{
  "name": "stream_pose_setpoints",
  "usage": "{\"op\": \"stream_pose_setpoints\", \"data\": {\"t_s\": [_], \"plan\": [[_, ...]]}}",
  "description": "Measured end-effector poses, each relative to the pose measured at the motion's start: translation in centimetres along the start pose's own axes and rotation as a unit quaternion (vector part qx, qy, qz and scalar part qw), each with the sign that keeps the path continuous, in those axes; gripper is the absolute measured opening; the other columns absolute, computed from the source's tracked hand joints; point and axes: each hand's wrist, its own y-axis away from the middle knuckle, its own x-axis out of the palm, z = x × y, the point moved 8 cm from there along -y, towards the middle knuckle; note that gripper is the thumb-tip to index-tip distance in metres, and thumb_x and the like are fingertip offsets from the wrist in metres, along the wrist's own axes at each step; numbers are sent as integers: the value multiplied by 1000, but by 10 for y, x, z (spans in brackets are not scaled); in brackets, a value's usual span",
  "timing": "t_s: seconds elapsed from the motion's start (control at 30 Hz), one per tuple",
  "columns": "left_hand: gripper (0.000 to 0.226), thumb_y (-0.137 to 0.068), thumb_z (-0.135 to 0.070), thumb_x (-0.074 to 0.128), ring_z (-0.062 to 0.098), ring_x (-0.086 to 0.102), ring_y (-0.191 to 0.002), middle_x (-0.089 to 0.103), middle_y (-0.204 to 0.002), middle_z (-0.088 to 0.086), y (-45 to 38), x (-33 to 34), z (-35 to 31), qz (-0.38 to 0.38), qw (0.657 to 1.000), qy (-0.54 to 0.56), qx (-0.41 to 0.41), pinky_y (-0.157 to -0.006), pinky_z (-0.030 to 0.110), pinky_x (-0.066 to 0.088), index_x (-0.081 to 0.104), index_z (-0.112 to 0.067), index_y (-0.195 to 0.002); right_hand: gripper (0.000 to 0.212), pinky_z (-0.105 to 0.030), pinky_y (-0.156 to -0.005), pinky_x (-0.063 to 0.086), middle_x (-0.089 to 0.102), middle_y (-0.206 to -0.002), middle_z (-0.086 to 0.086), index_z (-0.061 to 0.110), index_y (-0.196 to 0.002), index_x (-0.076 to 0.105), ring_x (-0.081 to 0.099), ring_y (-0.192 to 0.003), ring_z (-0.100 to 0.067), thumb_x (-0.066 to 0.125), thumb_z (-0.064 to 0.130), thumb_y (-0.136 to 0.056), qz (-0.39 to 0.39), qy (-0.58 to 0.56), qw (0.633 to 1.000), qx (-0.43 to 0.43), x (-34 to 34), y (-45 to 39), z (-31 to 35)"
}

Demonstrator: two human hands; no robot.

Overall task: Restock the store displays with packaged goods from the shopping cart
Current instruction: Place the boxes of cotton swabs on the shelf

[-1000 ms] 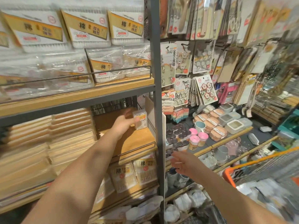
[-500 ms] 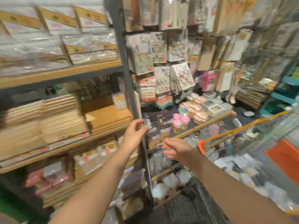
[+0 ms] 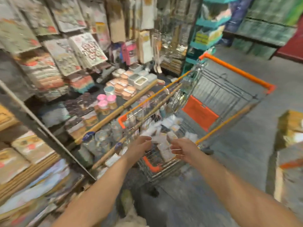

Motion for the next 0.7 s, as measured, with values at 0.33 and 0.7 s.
{"op": "stream_pose_setpoints", "data": {"t_s": [0.33, 0.7], "plan": [[17, -97, -17, 56, 16, 61, -79, 66, -101, 6, -131, 59, 29, 69, 988, 23, -136, -69, 28, 42, 60, -16, -114, 19, -18, -46, 40, 60, -68, -4, 15, -79, 54, 58, -47, -9, 57, 15, -97, -54, -59, 994, 74, -45, -105, -9], [18, -103, -25, 48, 18, 59, -97, 61, -107, 3, -255, 45, 78, 70, 966, 6, -250, -78, 28, 45, 48, -17, -120, 32, -32, -76, 46, 65, -102, -5, 11, -112, 62, 61, -90, -19, 66, 36, -93, -21, 135, 986, 95, -60, -253, -11]]}}
